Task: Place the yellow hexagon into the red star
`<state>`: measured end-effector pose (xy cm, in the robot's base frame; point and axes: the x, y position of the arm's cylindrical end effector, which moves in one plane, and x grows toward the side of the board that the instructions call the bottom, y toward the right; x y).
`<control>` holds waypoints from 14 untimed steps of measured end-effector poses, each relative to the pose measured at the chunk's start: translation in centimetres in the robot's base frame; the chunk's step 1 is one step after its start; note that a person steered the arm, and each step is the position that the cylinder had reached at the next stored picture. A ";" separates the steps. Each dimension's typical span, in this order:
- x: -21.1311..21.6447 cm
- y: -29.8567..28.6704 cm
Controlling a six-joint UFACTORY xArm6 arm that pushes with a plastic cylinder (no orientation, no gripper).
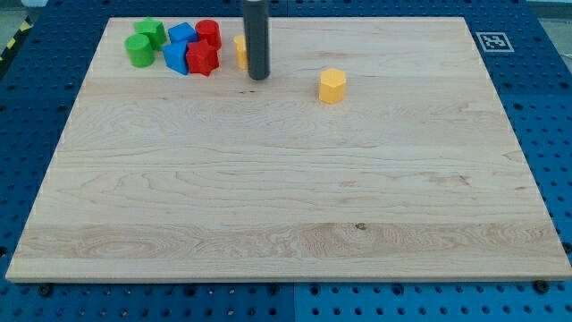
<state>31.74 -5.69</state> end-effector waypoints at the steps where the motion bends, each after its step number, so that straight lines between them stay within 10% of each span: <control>1: -2.5 -0.1; 9: -1.4 9.0; 14: 6.7 9.0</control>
<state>38.40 3.28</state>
